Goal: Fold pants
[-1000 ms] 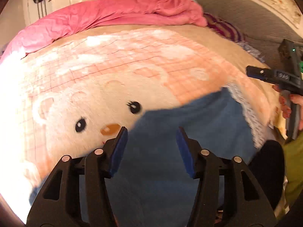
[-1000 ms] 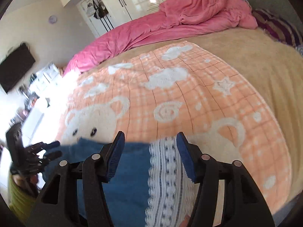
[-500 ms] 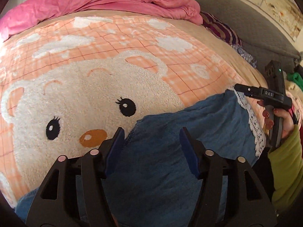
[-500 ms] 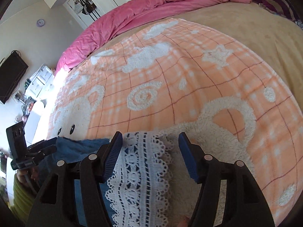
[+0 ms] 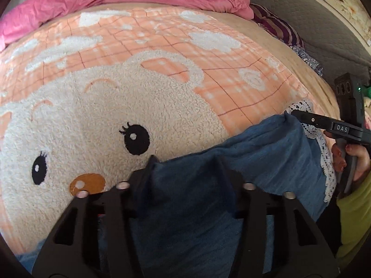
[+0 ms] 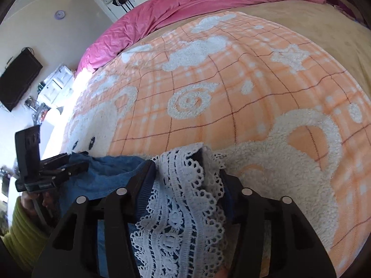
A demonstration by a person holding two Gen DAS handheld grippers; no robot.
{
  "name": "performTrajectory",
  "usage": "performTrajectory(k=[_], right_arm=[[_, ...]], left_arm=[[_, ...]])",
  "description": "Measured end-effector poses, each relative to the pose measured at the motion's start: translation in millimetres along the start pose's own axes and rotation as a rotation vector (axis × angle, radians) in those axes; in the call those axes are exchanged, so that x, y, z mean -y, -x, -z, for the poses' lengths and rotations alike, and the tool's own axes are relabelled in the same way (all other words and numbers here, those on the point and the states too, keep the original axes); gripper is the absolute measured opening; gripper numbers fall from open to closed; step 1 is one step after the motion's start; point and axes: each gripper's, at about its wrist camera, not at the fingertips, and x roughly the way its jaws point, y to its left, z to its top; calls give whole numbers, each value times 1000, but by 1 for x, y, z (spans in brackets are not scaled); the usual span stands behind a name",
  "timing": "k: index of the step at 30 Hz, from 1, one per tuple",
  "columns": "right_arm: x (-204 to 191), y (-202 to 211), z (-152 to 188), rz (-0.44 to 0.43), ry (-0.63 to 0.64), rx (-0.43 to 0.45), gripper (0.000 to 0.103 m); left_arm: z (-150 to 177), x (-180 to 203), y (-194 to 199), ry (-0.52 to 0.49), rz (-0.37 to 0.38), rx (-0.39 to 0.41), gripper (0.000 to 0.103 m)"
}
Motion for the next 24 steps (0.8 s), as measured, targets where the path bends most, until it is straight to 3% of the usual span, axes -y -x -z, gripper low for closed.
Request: performTrajectory(k=[2,5,10,15,18,21,24], right_arm=[[-2,2,0,-5,7,6,32],[-10,9,2,25,39,35,27],[-33,29,-3,72,124,143,22],[-48,42,-24,164,228,239,22],[-41,23,-43,221,236,199,22],[-26,-18,-47,292,244,67,22],[-22,-45,-40,345,277,0,26]], left_arm=[[1,5,1,-14,-14,10,15],[1,3,7,19,-2,19,5],[-4,-2,31,67,0,121,3],[-17,3,44,60,-47,192,3],[-27,2,28,90,-54,173,3],[-28,0,4,84,-127,113,3],[-25,2,-13,52,-214,78,10]])
